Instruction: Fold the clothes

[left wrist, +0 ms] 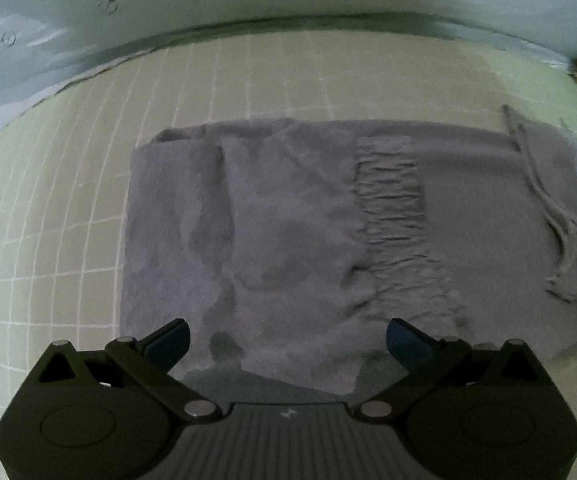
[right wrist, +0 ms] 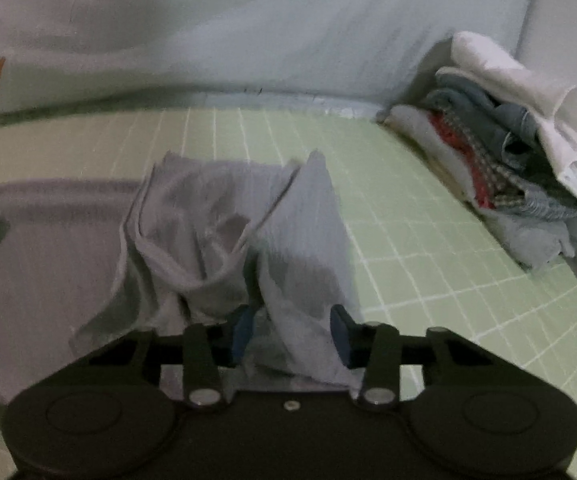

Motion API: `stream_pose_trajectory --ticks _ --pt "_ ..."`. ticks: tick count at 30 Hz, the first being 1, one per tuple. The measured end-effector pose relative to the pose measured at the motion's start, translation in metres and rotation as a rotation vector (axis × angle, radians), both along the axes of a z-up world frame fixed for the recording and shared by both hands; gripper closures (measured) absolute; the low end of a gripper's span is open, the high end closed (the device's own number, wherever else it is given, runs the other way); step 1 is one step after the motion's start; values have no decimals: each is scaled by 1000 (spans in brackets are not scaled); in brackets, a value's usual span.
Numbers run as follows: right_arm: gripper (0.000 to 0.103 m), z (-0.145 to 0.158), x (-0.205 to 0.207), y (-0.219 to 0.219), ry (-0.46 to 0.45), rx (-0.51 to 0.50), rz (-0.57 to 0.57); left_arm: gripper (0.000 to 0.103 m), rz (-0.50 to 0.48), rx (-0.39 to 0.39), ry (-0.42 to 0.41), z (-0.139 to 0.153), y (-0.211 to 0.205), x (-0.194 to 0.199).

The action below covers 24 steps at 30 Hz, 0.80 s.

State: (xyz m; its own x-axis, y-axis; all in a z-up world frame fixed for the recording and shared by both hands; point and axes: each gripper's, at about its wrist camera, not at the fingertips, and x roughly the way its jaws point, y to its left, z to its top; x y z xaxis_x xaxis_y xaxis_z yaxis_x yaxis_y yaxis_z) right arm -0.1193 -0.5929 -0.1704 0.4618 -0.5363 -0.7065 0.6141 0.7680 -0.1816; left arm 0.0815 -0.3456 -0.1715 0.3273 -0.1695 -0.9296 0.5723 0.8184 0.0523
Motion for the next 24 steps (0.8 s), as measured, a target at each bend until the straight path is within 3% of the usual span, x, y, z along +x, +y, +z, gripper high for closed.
stream_pose_trajectory --ticks 1,5,8,12,13,15,16,19,21,24 --pt "99 -1 -2 0 4 8 2 0 -15 -9 -5 4 -2 -3" --pt "100 9 -26 13 -57 22 0 0 -74 -45 -25 18 -10 -14" --pt "100 9 -45 16 -70 94 -30 0 -123 -78 -17 18 -28 -21" --pt "98 11 -63 7 -117 169 -89 9 -188 -112 19 7 -63 -31" --pt "93 14 -66 4 -131 179 -105 12 -204 -121 28 5 -72 -33" --pt "63 20 -70 -2 -165 189 -139 23 -237 -138 46 -1 -89 -38" --pt "54 23 -72 -4 -184 185 -148 25 -253 -146 55 -4 -98 -40" --pt "50 27 -73 -13 -203 179 -154 29 -302 -171 82 -12 -124 -47" --pt "41 26 -74 -19 -208 188 -152 30 -334 -188 100 -17 -141 -51" --pt "39 23 -76 -29 -210 204 -149 30 -383 -214 128 -25 -167 -58"
